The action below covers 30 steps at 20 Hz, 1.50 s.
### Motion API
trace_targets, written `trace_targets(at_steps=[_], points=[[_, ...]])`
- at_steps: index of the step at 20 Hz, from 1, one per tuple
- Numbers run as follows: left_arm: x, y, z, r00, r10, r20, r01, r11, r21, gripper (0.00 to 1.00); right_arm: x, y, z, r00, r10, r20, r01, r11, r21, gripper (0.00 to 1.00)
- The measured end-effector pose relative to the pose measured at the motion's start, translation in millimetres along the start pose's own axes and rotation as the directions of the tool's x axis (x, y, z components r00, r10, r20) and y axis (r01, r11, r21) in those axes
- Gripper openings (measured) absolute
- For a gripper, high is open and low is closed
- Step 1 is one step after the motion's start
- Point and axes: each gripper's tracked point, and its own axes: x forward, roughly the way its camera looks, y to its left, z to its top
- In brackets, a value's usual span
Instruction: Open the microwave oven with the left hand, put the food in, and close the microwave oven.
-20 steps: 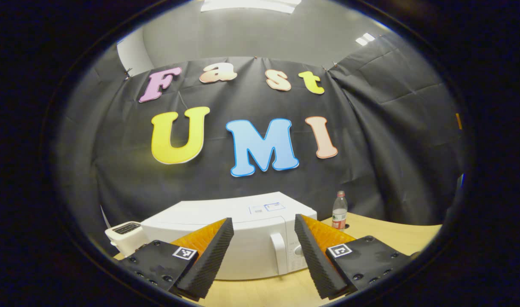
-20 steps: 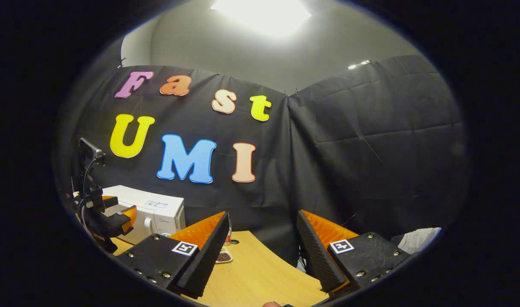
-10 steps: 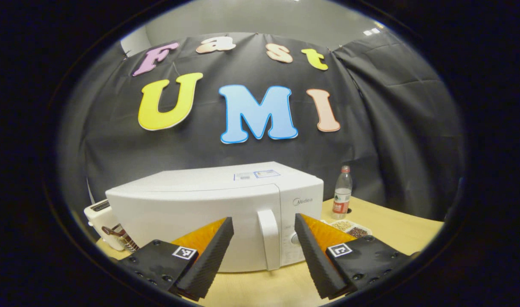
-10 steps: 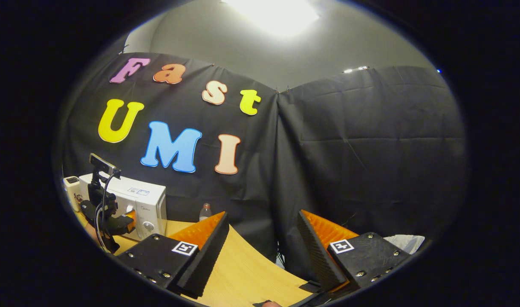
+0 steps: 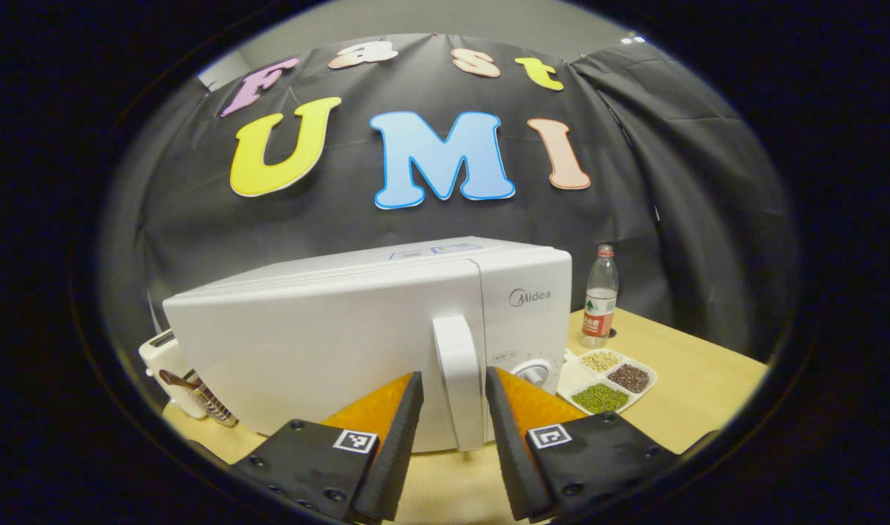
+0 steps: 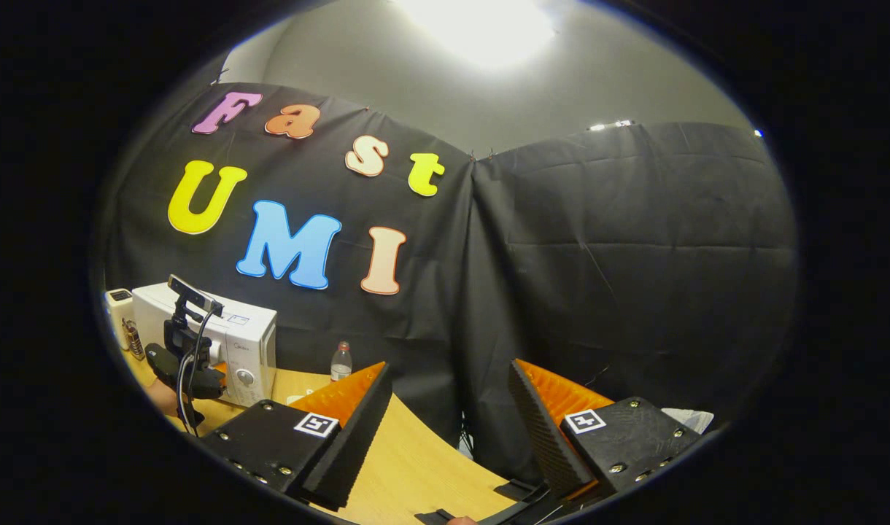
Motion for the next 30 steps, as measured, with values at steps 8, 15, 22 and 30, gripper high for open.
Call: trace_targets(at_steps=[8, 15, 22, 30], points=[[-1, -10, -1, 0.998, -0.04, -0.046, 0.038, 0.999, -0.036, 0.23, -8, -17, -4, 1.0, 0.002, -0.011, -0.002, 1.0, 0.016, 0.97], [-46, -7, -4, 0.998, -0.023, -0.058, 0.021, 0.999, -0.038, 0.12, -6, -11, 4, 0.997, 0.075, 0.026, -0.076, 0.996, 0.041, 0.97], [-102, 4, -18, 0.996, -0.023, -0.085, 0.019, 0.999, -0.048, 0.12, -7, 22, 4, 0.966, 0.248, 0.071, -0.253, 0.963, 0.087, 0.96], [-164, 32, -33, 0.99, 0.074, -0.12, -0.079, 0.996, -0.039, 0.12, -23, 40, -2, 0.895, 0.432, 0.11, -0.444, 0.886, 0.13, 0.97]])
